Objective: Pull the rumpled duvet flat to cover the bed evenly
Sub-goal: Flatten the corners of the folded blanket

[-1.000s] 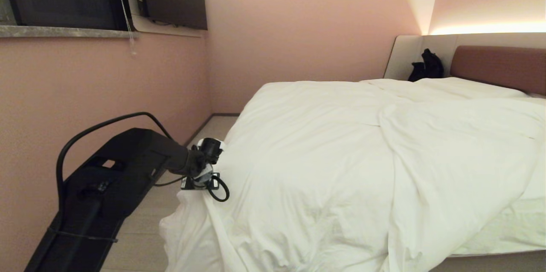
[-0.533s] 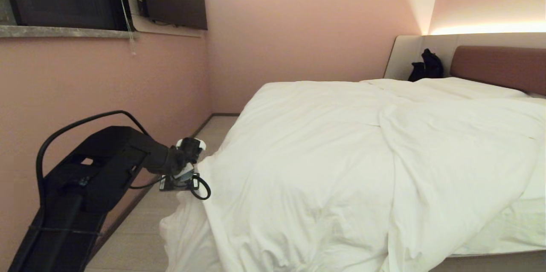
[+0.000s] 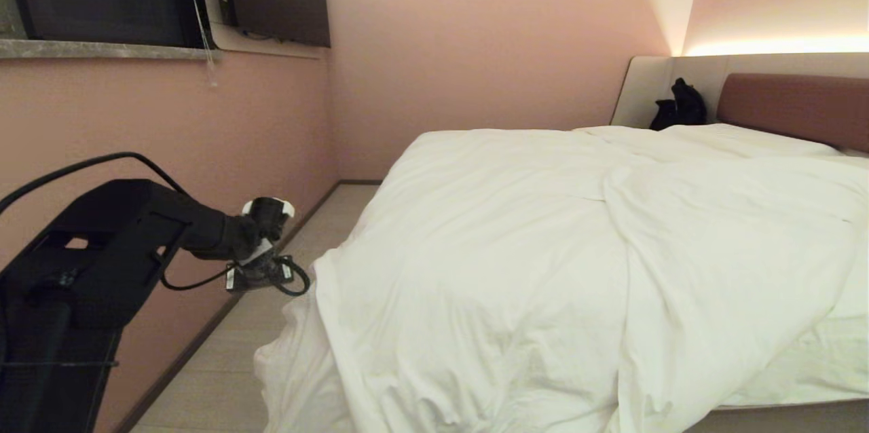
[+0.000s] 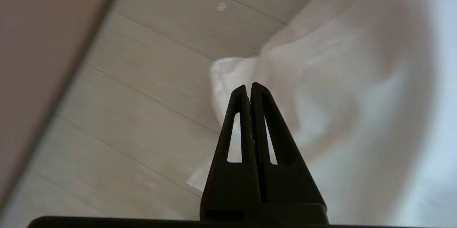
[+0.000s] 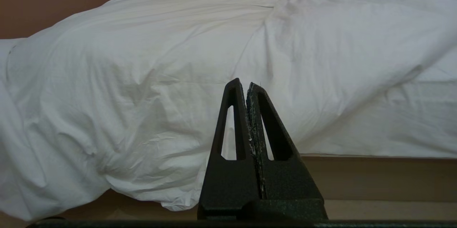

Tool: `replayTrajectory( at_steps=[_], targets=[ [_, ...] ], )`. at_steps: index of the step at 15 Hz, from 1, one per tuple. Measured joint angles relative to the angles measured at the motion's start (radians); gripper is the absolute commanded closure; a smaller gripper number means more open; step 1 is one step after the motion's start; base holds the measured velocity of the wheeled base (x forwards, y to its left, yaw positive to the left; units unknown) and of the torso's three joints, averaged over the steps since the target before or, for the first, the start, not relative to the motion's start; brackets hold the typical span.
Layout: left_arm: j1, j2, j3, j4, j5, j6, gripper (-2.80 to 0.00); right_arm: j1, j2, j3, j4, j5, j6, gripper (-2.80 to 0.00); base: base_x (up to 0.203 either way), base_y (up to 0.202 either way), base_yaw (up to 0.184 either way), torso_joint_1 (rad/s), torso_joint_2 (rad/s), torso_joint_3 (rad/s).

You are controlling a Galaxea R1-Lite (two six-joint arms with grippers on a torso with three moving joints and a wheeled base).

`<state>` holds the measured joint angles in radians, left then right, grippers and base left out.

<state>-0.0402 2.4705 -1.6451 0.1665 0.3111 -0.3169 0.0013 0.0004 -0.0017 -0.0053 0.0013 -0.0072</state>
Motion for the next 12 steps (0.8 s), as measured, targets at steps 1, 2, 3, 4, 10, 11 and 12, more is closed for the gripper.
replayTrajectory(
  at_steps=[1,2,3,4,10,11,12],
  targets=[
    [0.0,-0.026,0.001,0.031,-0.043,-0.018,0.0,0.0,0.0,0.0,0.0,0.0,0.0,0.0,0.0,0.0,0.0,0.0,0.0,0.0],
    [-0.002,-0.048,0.001,0.058,-0.08,-0.032,0.0,0.0,0.0,0.0,0.0,0.0,-0.001,0.0,0.0,0.0,0.0,0.0,0.0,0.0],
    [-0.004,-0.069,0.0,0.09,-0.127,-0.049,0.0,0.0,0.0,0.0,0.0,0.0,-0.002,0.0,0.0,0.0,0.0,0.0,0.0,0.0],
    [-0.005,-0.089,-0.005,0.125,-0.189,-0.065,0.0,0.0,0.0,0.0,0.0,0.0,-0.001,0.0,0.0,0.0,0.0,0.0,0.0,0.0],
    [-0.05,-0.124,-0.016,0.158,-0.376,-0.098,0.0,0.0,0.0,0.0,0.001,0.0,0.0,0.0,0.0,0.0,0.0,0.0,0.0,0.0],
    [-0.052,-0.116,-0.024,0.156,-0.391,-0.101,0.0,0.0,0.0,0.0,0.001,0.0,0.0,0.0,0.0,0.0,0.0,0.0,0.0,0.0],
    [-0.054,-0.109,-0.03,0.159,-0.396,-0.105,0.0,0.0,0.0,0.0,0.001,0.0,0.0,0.0,0.0,0.0,0.0,0.0,0.0,0.0]
  ],
)
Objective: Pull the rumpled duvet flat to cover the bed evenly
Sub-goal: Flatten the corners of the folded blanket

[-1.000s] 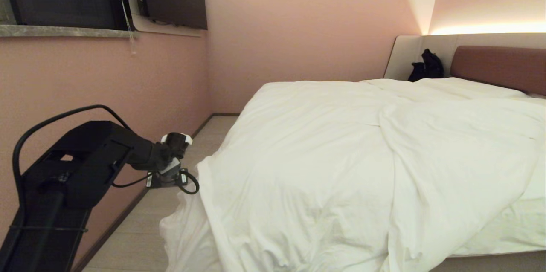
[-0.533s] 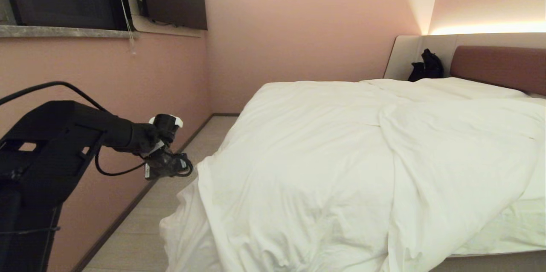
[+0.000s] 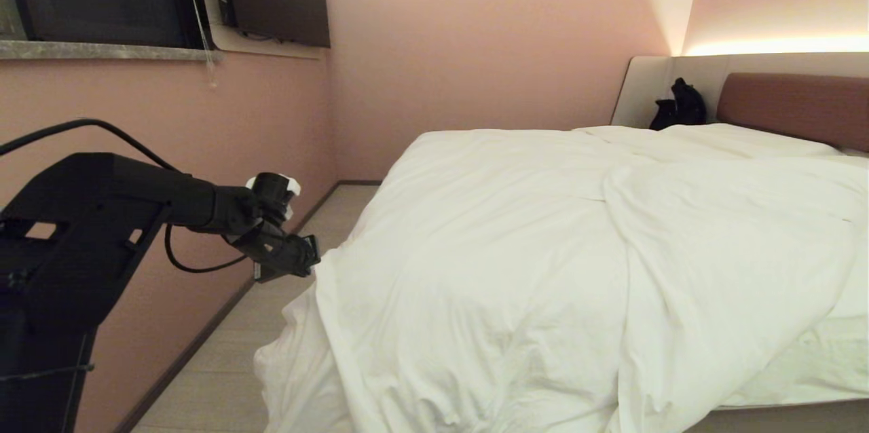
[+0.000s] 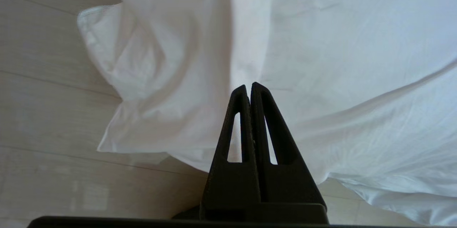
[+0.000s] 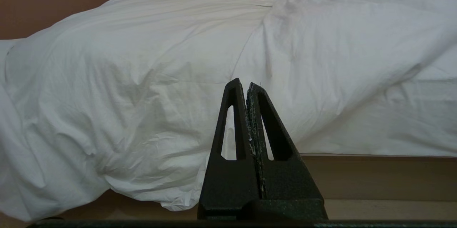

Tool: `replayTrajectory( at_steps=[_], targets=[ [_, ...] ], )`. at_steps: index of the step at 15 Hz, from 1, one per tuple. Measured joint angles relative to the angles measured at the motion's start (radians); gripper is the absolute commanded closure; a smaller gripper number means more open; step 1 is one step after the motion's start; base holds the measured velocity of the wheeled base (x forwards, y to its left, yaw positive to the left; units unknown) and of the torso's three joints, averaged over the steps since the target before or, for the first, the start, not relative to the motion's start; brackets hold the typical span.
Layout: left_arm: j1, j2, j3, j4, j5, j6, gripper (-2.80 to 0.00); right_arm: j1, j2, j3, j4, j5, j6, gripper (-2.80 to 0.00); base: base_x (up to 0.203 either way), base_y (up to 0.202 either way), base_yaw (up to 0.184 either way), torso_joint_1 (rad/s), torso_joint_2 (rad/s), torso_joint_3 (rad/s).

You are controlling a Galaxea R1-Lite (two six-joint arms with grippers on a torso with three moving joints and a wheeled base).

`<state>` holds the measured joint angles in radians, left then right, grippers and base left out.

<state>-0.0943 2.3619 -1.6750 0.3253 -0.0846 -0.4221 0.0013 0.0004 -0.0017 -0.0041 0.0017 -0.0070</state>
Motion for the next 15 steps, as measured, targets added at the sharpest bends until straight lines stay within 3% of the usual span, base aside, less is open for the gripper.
replayTrajectory(
  at_steps=[5,6,15],
  targets=[
    [-0.001,0.077,-0.065,0.006,-0.001,-0.013,0.0,0.0,0.0,0.0,0.0,-0.001,0.001,0.0,0.0,0.0,0.0,0.0,0.0,0.0],
    [-0.002,0.091,-0.075,0.011,0.003,-0.012,-2.8,0.0,0.0,0.0,0.0,0.0,0.0,0.0,0.0,0.0,0.0,0.0,0.0,0.0],
    [-0.013,0.134,-0.106,0.003,0.022,-0.022,-2.8,0.0,0.0,0.0,0.0,0.0,0.0,0.0,0.0,0.0,0.0,0.0,0.0,0.0]
  ],
)
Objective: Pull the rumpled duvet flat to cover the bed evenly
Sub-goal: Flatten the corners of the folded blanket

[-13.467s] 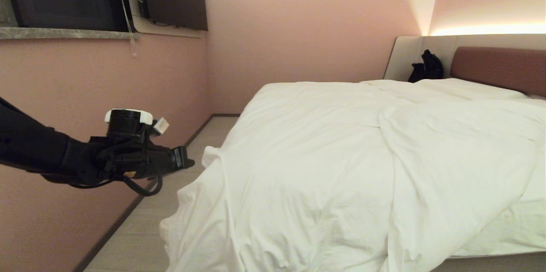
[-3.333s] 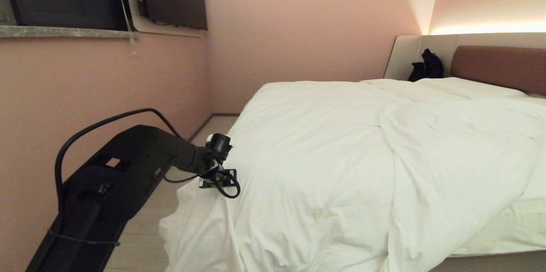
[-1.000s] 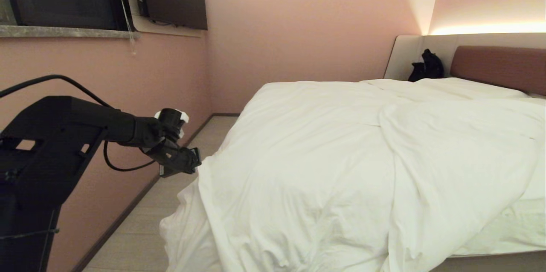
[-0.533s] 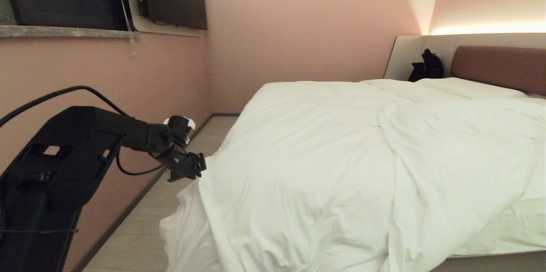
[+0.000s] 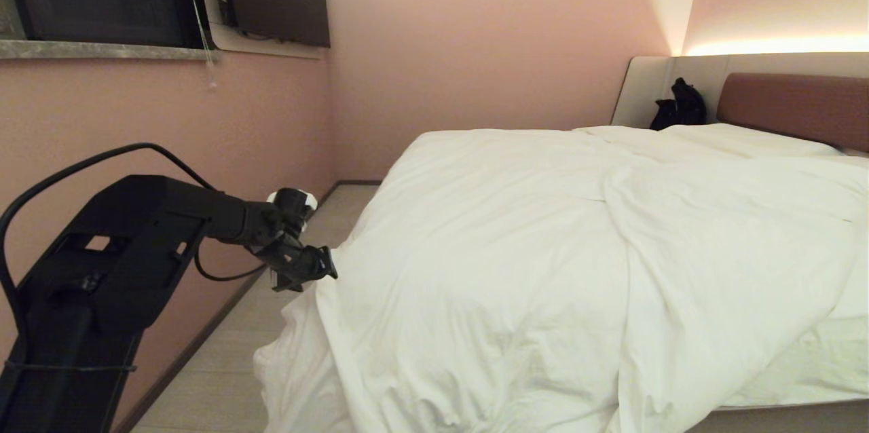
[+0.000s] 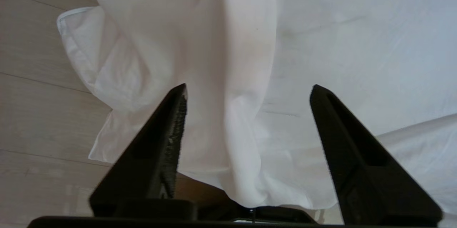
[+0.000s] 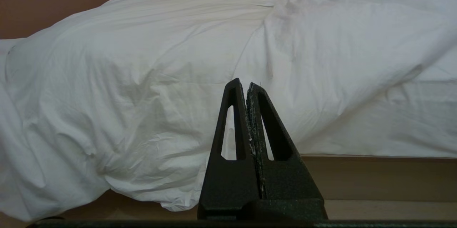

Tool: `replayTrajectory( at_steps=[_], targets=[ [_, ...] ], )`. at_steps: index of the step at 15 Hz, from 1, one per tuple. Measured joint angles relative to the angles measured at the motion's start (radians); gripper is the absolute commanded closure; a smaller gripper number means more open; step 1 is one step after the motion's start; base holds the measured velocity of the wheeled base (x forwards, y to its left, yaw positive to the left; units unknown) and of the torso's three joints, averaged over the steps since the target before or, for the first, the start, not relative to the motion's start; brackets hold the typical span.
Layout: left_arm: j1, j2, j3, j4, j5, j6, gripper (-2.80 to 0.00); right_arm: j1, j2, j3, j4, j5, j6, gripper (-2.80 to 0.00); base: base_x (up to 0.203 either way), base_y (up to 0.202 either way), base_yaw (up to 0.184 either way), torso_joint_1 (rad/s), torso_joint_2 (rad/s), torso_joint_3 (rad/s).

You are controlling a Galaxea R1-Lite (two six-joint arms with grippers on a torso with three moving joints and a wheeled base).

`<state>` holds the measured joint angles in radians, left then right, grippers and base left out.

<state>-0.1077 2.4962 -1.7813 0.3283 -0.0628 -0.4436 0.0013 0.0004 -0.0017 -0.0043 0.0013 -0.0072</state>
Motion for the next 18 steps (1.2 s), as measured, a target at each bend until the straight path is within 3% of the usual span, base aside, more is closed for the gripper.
replayTrajectory(
  at_steps=[7,15,16,18],
  targets=[
    [-0.011,0.038,-0.002,-0.054,0.127,-0.003,-2.8,0.0,0.0,0.0,0.002,0.0,-0.009,0.0,0.0,0.0,0.0,0.0,0.0,0.0],
    [-0.022,0.05,0.0,-0.074,0.131,-0.005,-2.8,0.0,0.0,0.0,0.002,0.001,-0.01,0.0,0.0,0.0,0.0,0.0,0.0,0.0],
    [-0.023,0.05,0.002,-0.081,0.132,-0.004,0.0,0.0,0.0,0.0,0.002,0.002,-0.01,0.0,0.0,0.0,0.0,0.0,0.0,0.0],
    [-0.027,0.051,0.006,-0.093,0.134,-0.003,0.0,0.0,0.0,0.0,0.002,0.001,-0.01,0.0,0.0,0.0,0.0,0.0,0.0,0.0]
  ],
)
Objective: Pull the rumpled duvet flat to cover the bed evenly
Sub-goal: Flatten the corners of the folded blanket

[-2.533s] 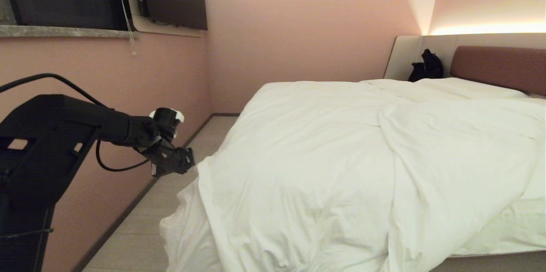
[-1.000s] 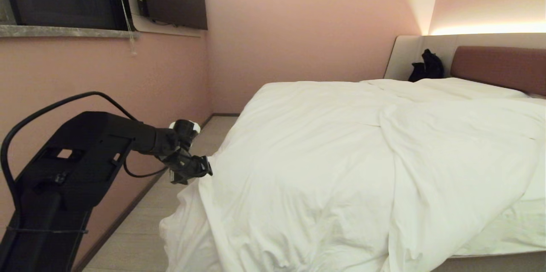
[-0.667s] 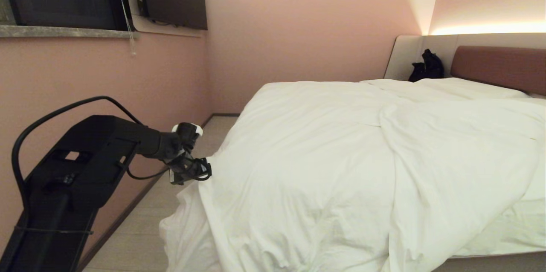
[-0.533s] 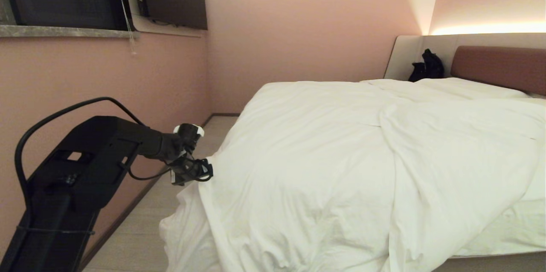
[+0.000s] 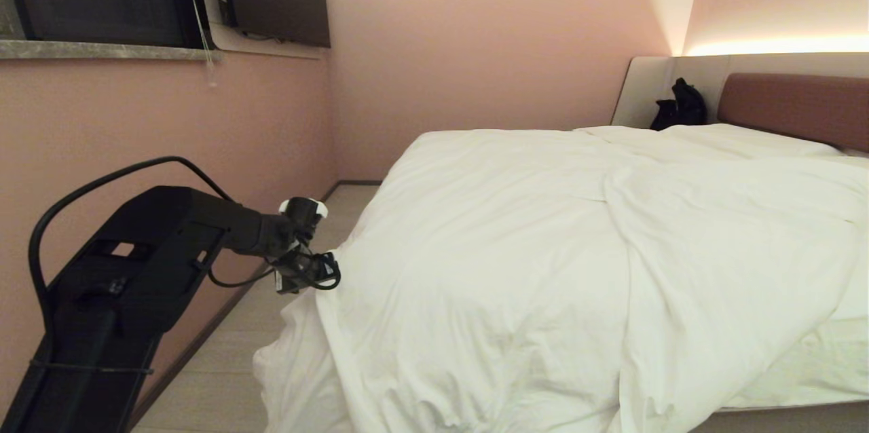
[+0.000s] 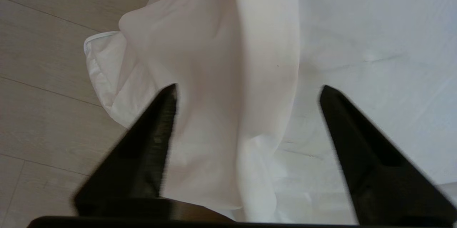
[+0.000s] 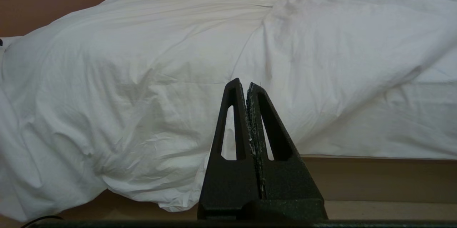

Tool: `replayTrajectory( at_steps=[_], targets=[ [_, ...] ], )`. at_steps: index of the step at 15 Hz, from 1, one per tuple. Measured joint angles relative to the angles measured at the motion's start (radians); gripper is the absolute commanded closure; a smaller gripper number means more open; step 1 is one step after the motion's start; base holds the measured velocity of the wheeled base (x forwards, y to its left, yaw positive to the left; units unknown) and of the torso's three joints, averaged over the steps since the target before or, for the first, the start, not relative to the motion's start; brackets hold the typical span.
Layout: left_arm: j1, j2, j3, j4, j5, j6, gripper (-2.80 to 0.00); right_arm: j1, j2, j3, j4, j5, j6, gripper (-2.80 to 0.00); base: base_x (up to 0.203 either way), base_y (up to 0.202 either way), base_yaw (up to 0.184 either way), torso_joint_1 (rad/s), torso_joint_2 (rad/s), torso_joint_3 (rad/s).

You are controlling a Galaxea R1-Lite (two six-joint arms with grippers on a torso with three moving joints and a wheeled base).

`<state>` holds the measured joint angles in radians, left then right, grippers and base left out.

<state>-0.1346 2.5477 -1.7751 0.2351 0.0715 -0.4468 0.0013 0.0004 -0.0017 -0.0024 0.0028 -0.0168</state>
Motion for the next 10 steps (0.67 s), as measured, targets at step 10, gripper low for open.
replayTrajectory(
  at_steps=[10],
  targets=[
    [-0.01,0.01,0.007,-0.008,0.029,0.008,0.0,0.0,0.0,0.0,0.0,0.0,-0.001,0.0,0.0,0.0,0.0,0.0,0.0,0.0]
  ],
)
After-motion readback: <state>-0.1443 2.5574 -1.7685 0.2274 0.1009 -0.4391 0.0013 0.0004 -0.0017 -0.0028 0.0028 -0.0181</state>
